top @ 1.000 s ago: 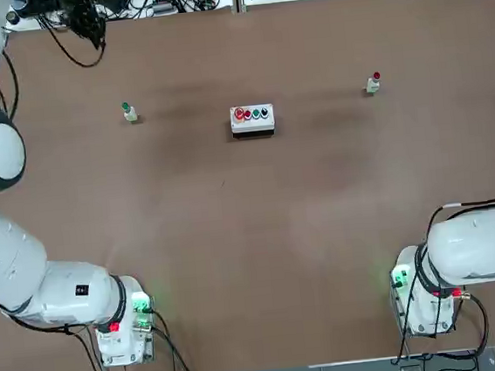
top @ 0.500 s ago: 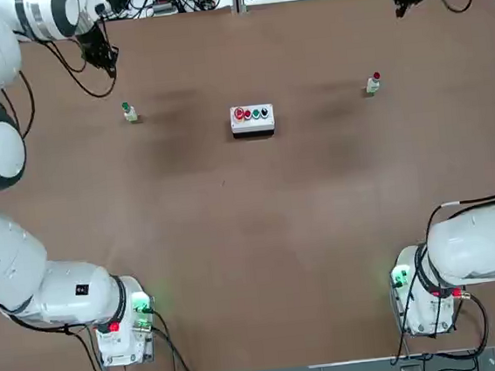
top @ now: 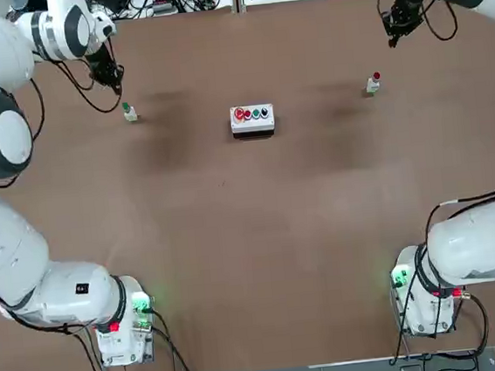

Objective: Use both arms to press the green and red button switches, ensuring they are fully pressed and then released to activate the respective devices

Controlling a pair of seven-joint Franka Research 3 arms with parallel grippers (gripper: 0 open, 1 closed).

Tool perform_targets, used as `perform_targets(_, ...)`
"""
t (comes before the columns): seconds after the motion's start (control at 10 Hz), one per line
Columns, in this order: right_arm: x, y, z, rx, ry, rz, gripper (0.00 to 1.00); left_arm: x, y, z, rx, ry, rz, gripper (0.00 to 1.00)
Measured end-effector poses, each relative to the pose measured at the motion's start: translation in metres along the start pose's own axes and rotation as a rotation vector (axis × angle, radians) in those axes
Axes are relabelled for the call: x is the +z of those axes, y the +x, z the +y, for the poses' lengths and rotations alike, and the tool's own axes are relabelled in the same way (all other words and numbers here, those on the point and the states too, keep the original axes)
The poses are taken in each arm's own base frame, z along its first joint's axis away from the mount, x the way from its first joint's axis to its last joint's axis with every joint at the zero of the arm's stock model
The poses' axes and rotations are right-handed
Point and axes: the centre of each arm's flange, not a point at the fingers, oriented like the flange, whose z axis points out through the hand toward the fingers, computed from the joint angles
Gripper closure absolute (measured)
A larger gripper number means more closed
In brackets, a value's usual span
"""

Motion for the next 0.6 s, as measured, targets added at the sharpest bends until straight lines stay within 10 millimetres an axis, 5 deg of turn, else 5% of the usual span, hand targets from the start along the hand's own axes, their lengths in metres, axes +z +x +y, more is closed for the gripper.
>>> perform_targets(0.6,0.051,-0.006,-0.005,-0.036,0.006,0.046,0.93,0.041,0.005,0.000,0.000,0.001,-0.025,0.99)
